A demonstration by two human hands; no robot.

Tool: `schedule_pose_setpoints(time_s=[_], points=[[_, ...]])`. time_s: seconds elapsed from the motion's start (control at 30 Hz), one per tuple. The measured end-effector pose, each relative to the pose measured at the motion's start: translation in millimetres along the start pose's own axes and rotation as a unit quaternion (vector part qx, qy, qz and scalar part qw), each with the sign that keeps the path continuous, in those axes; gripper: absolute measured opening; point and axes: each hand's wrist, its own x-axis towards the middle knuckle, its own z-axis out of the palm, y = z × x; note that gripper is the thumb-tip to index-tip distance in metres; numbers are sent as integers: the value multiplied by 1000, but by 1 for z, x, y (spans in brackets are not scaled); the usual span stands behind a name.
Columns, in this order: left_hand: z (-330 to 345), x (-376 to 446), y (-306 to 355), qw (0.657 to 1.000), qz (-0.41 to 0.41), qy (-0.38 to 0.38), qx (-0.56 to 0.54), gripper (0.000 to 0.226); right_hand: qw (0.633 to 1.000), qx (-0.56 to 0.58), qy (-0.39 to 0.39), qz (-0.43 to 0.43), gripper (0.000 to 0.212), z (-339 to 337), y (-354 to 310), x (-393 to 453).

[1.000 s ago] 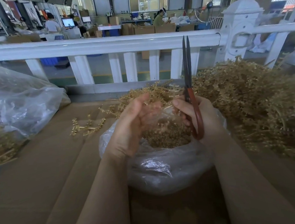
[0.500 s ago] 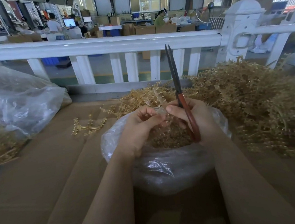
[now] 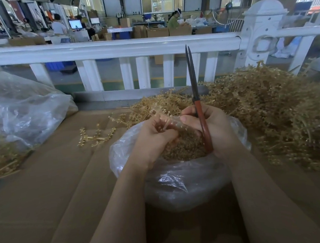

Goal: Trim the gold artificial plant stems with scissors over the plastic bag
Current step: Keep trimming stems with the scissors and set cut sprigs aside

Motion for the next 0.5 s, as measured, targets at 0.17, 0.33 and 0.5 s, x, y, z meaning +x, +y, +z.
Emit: schedule_pose_setpoints(time_s=[0.17,0.33,0.5], points=[[0,0,-1,999,15,-29,-32,17,1000,4,-12,-3,16,4,1,0],[-2,0,-3,998,20,2,-65,9,999,-34,-1,0,13,5,1,0],[-1,1,-4,997,20,13,-76,4,999,-35,-16,-13,9,3,1,-1]])
